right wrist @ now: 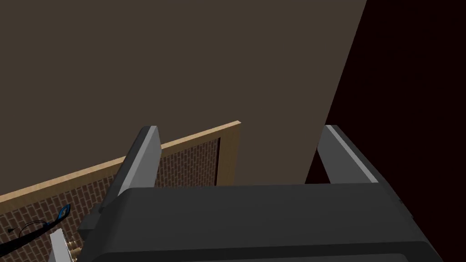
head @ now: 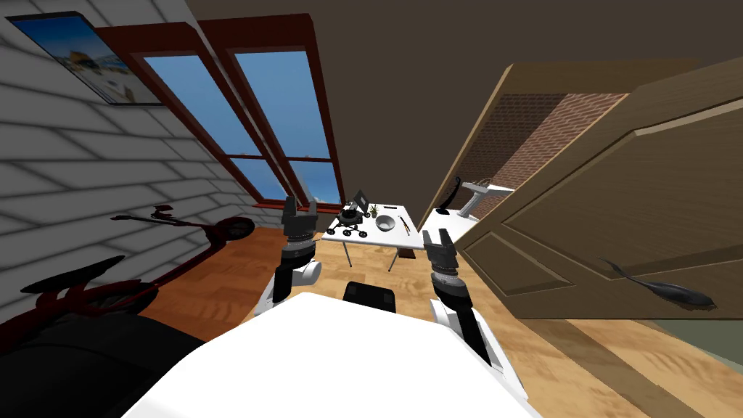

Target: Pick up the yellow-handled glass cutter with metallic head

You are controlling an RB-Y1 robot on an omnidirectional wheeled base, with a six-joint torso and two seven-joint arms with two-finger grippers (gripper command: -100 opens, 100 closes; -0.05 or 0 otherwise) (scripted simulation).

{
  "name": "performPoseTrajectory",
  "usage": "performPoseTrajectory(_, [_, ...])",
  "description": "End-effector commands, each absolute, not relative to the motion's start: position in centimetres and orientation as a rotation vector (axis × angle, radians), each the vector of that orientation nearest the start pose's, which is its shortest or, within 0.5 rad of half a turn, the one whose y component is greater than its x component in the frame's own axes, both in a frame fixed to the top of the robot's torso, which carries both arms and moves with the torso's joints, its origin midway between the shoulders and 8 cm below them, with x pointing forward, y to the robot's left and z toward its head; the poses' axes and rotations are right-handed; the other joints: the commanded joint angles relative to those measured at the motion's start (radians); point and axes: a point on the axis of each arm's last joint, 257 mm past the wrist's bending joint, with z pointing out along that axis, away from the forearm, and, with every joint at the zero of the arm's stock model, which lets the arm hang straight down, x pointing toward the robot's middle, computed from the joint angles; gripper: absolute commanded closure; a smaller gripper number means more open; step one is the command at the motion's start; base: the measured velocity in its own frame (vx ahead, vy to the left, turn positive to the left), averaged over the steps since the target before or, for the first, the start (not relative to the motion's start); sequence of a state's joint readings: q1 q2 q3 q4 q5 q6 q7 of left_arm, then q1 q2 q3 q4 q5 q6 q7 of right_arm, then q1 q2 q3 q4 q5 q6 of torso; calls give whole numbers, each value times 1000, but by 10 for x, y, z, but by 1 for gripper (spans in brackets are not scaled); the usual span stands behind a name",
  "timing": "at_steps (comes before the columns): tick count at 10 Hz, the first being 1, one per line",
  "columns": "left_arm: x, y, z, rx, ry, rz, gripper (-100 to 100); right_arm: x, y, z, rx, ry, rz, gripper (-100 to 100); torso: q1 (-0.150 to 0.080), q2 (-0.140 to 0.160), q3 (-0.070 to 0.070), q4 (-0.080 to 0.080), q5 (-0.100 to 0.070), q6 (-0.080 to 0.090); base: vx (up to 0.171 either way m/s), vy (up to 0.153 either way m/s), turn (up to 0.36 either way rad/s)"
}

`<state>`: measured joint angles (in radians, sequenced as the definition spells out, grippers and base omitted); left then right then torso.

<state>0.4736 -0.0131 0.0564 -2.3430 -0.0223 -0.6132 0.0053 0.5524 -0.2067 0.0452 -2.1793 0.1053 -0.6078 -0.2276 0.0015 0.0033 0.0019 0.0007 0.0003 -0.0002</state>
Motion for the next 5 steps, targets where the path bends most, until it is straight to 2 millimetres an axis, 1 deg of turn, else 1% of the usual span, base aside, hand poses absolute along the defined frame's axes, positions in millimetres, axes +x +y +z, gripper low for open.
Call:
performPoseTrajectory(1, [307, 283, 79, -482, 475, -1286, 0, 346, -229, -54, 631, 931, 1510, -100, 0, 0, 0, 0, 0, 0, -62, 51, 120])
performPoseTrajectory(2, [307, 283, 79, -482, 475, -1286, 0, 346, -228, -55, 618, 948, 1509, -100, 1, 1, 0, 0, 0, 0, -43, 41, 64])
performPoseTrajectory(3, [307, 283, 79, -482, 475, -1286, 0, 347, -221, -78, 653, 1014, 1527, -100, 1, 0, 0, 0, 0, 0, -44, 44, 124])
performPoseTrajectory(4, [307, 283, 79, -482, 475, -1286, 0, 346, -221, -78, 647, 1023, 1526, -100, 1, 0, 0, 0, 0, 0, -32, 30, 61])
performPoseTrajectory(5, [307, 283, 79, -482, 475, -1286, 0, 345, -215, -104, 687, 1094, 1541, -100, 0, -1, 0, 0, 0, 0, -39, 36, 143])
